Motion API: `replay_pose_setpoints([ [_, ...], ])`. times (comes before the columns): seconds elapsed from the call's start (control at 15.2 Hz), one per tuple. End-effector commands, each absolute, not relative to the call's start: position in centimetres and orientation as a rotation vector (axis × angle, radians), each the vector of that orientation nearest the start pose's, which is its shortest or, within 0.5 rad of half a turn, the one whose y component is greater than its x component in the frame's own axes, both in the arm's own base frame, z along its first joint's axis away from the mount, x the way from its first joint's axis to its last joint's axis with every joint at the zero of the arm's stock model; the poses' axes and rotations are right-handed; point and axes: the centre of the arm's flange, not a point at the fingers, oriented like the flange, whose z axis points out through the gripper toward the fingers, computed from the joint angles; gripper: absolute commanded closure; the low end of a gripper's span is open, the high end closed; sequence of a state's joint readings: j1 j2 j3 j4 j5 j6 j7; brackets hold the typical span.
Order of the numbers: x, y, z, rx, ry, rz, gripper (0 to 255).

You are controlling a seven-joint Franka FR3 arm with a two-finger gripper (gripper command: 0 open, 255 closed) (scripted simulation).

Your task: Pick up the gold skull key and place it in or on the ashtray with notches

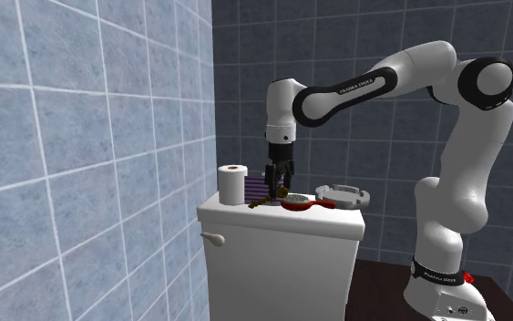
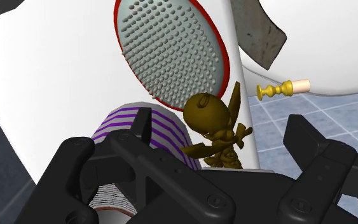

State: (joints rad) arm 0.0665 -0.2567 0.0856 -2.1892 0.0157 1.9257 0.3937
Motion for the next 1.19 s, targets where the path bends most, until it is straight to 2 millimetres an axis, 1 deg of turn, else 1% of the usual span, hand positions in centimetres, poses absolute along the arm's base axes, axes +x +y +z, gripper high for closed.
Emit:
replay_pose_setpoints([
  [0.0,47.1,7.4,48.7,-3.127,0.395,0.023,0],
  [0.13,47.1,7.4,48.7,-3.127,0.395,0.023,0],
  [0.2,47.1,7.4,48.7,-3.127,0.395,0.023,255],
  [0.4,47.2,7.6,49.0,-3.127,0.395,0.023,255],
  [0.79,47.1,7.4,48.7,-3.127,0.395,0.023,255],
  [1.12,47.1,7.4,51.4,-3.127,0.395,0.023,255],
])
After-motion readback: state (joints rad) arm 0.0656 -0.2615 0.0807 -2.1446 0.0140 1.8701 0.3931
